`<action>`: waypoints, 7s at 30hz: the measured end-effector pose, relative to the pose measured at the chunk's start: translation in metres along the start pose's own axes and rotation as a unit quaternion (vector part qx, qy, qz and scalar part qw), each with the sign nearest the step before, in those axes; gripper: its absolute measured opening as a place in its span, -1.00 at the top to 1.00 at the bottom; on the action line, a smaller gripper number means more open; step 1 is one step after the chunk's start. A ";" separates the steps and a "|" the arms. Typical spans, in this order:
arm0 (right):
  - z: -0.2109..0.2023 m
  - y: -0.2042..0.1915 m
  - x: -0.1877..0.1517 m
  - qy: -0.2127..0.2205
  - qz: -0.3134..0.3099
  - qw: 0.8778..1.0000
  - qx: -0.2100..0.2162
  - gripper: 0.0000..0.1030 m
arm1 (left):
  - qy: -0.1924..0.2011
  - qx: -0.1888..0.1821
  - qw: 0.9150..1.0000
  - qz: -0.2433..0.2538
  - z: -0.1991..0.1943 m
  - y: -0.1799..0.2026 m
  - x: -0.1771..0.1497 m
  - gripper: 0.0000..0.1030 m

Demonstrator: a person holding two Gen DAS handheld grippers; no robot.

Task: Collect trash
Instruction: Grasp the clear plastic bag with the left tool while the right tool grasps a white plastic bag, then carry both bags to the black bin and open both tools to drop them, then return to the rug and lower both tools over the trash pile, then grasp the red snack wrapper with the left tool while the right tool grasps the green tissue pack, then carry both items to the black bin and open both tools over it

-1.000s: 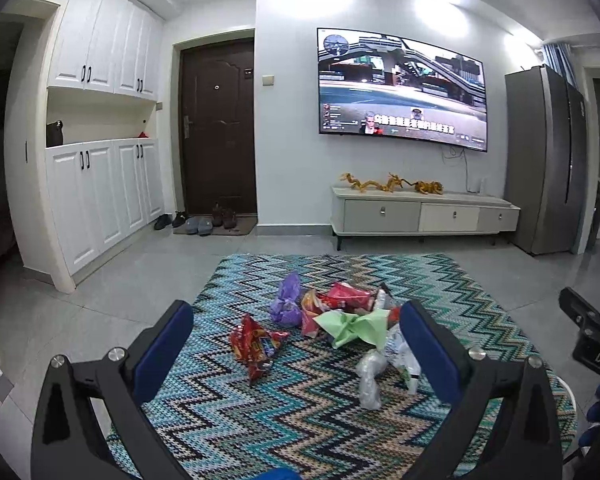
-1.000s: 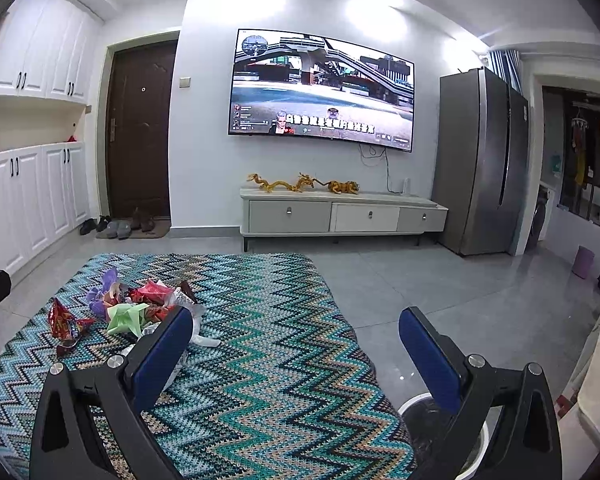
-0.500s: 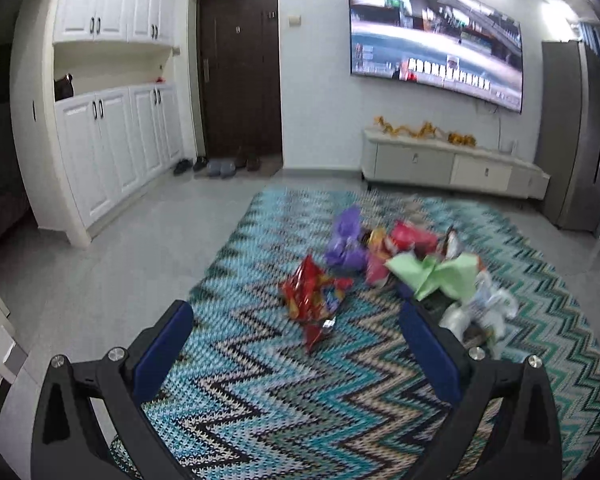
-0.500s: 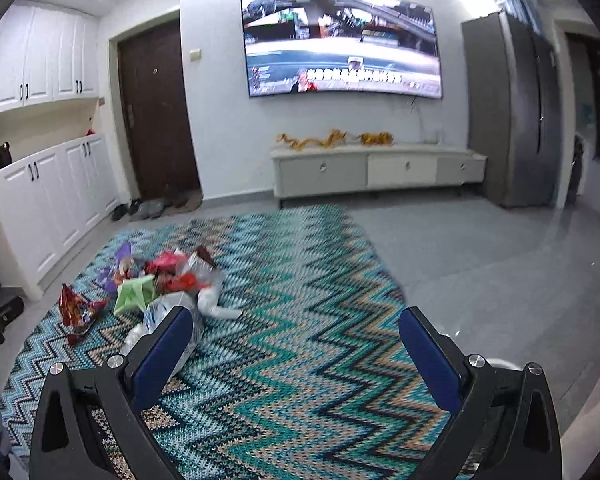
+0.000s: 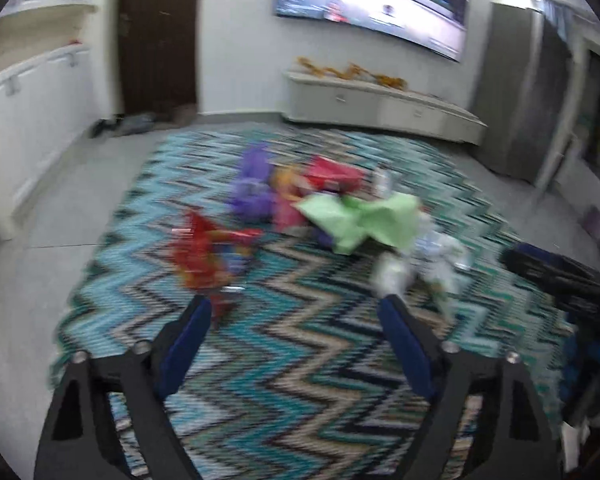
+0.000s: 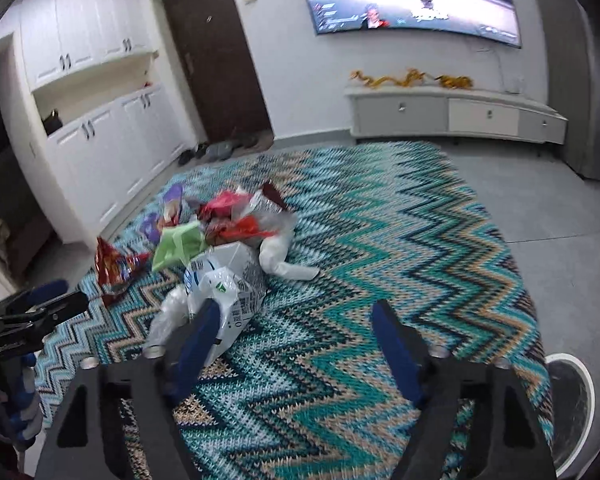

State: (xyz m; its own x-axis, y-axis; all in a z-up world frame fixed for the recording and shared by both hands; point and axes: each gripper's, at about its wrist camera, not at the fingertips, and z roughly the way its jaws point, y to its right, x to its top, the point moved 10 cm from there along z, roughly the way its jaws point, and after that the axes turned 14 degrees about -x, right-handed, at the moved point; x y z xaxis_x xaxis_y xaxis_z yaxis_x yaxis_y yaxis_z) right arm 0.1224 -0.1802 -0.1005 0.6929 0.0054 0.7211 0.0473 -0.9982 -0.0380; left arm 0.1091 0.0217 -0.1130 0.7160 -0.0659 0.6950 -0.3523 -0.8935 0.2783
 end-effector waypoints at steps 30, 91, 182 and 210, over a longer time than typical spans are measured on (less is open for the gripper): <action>0.085 -0.027 0.022 -0.107 -0.022 0.988 0.105 0.61 | -0.107 -0.071 0.991 0.034 0.092 0.025 -0.003 0.58; -0.099 0.287 -0.052 -0.004 0.195 0.968 -0.156 0.19 | -0.054 -0.241 0.951 0.188 0.093 0.311 0.057 -0.22; -0.091 0.339 -0.077 -0.023 0.184 0.964 -0.191 0.20 | -0.139 -0.277 0.937 0.159 0.145 0.355 0.032 0.73; -0.108 0.401 -0.118 -0.026 0.268 0.937 -0.220 -0.05 | -0.122 -0.282 0.935 0.179 0.168 0.419 0.040 -0.29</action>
State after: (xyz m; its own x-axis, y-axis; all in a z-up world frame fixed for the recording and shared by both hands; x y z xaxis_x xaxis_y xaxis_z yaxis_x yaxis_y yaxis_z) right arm -0.0182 -0.5876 -0.1263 0.5661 -0.5132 0.6451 -0.6119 -0.7860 -0.0883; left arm 0.0908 -0.4297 -0.0799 0.5831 -0.4764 0.6581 -0.8080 -0.4239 0.4091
